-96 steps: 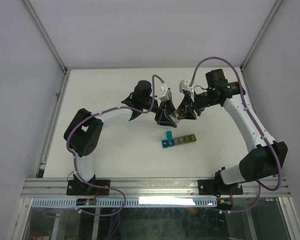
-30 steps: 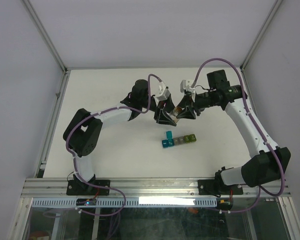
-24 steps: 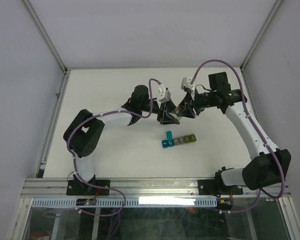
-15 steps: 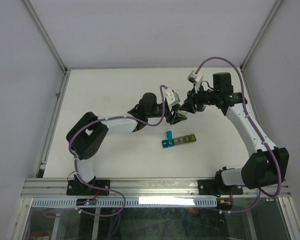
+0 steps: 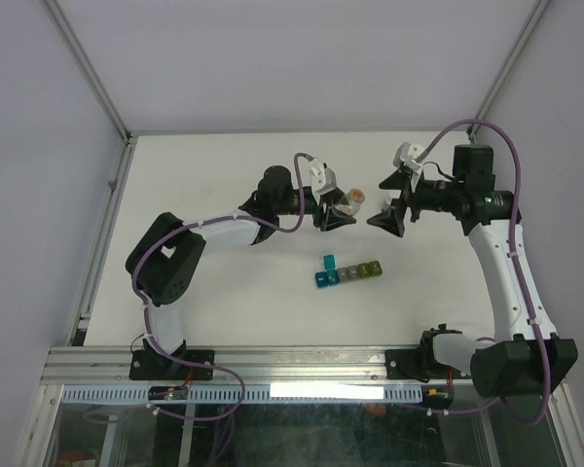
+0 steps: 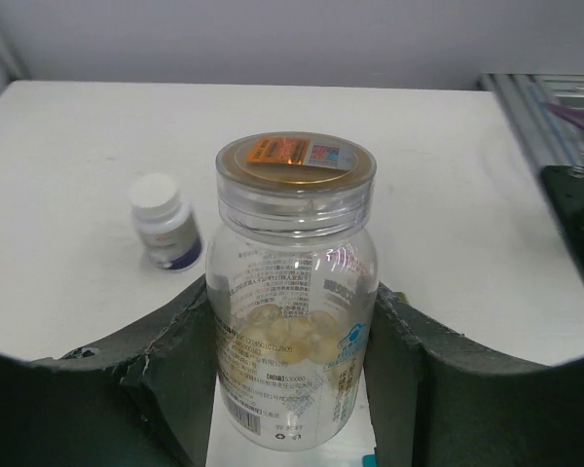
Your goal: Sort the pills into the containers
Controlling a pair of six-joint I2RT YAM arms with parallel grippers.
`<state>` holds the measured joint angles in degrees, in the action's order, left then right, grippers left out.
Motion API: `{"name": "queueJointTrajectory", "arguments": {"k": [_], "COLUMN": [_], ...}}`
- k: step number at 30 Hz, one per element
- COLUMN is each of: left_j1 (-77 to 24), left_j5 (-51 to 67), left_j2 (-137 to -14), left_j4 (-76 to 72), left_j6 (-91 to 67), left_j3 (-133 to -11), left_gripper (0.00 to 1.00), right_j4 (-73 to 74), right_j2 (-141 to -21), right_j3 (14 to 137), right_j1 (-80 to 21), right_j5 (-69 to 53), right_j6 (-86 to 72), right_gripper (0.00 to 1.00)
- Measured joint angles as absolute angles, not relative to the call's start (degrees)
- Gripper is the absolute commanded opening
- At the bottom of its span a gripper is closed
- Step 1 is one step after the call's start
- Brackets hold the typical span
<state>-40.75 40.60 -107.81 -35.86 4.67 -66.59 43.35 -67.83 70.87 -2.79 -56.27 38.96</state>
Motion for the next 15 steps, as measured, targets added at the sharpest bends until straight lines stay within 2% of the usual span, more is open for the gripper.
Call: {"name": "queueJointTrajectory", "arguments": {"k": [4, 7, 11, 15], "left_j1": [-40.8, -40.8, -40.8, -40.8], "left_j5": [50.5, 56.1, 60.4, 62.2], "left_j2": [-108.6, -108.6, -108.6, -108.7], "left_j4": [-35.9, -35.5, -34.7, -34.5], "left_j6": [4.2, 4.3, 4.5, 4.5], "left_j3": [-67.7, -67.7, -67.8, -68.1], "left_gripper": [0.00, 0.00, 0.00, 0.00], "right_j4": [51.7, 55.2, 57.2, 57.3], "right_j2": [-68.0, -70.9, -74.8, -75.6], "right_j3": [72.5, 74.2, 75.2, 75.2], "right_j1": [-3.6, -4.8, -7.3, -10.9], "right_j5": [-61.1, -61.5, -61.1, -60.2], "right_j6": [55.1, 61.0, 64.3, 64.3], "right_gripper": [0.98, 0.95, 0.87, 0.75]}}
